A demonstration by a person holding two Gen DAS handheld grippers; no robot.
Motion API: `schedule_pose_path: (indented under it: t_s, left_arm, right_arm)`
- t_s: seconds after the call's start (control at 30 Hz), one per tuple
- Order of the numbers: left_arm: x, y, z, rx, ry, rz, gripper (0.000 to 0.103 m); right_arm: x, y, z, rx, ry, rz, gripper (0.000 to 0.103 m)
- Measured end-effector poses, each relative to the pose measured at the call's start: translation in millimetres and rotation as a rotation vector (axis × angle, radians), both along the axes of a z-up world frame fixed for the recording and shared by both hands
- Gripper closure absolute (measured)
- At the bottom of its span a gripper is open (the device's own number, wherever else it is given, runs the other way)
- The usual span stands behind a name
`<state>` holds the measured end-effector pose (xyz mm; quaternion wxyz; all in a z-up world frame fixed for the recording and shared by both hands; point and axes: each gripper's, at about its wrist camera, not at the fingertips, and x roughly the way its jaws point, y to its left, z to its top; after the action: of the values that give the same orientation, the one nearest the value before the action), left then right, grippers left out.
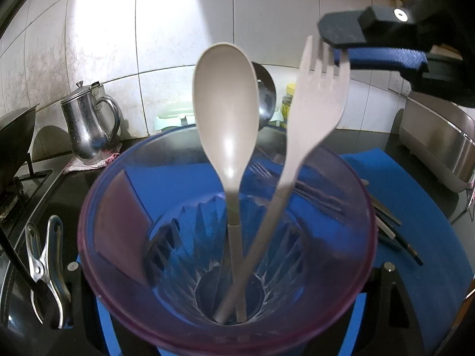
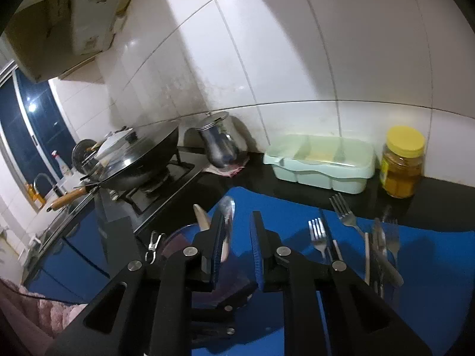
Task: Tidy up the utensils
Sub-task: 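Move the right gripper back over the metal cutlery on the mat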
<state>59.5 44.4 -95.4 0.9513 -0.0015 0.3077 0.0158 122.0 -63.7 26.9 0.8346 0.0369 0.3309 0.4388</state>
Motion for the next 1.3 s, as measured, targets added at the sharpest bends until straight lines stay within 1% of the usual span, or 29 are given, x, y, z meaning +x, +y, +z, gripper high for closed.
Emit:
schedule_pose_path:
  t_s: [0.07,0.17,0.23,0.27,0.3,0.37,0.47,0.63,0.77,0.83,0.97,1.1,1.23,1.3]
  left_arm:
    - [-1,-1,0,0.0,0.0,0.0,0.018]
    - [0,0,0,0.0,0.0,0.0,0.018]
    - [0,0,0,0.0,0.0,-0.001,0.018]
    - [0,0,0,0.0,0.0,0.0,0.018]
    - [0,0,0,0.0,0.001,0.0,0.018]
    - [0,0,0,0.0,0.001,0.0,0.018]
    - [0,0,0,0.0,0.001,0.0,0.018]
    - [1,1,0,-0.001,0.001,0.0,0.018]
    - [1,1,0,-0.001,0.001,0.0,0.018]
    - [1,1,0,-0.001,0.001,0.0,0.018]
    - [1,1,0,-0.001,0.002,-0.001,0.018]
    - [1,1,0,-0.001,0.002,0.0,0.018]
    - [1,1,0,0.0,0.003,0.0,0.018]
    - [2,1,0,0.0,0.003,0.0,0.018]
  right_arm:
    - [-1,3,0,0.002,0.005,0.015,0.084]
    - [2,3,0,0.018,0.046,0.027,0.084]
    - [5,-1,0,0.03,0.068,0.018,0.081]
    - [7,-5,1,0.041,0.076,0.005,0.077]
    - [8,-8,2,0.051,0.079,-0.008,0.075]
    - [13,-20,4,0.074,0.083,-0.049,0.074]
    - [24,-38,3,0.06,0.091,-0.129,0.074]
    - [43,-68,-11,0.002,0.141,-0.249,0.074]
    - [56,-86,-31,-0.052,0.193,-0.312,0.074]
    - [63,-93,-44,-0.097,0.224,-0.34,0.074]
    - [72,-95,-66,-0.186,0.253,-0.342,0.074]
    - [78,-89,-86,-0.288,0.247,-0.328,0.074]
    - [83,-82,-98,-0.296,0.283,-0.29,0.074]
    - [84,-76,-102,-0.317,0.279,-0.274,0.074]
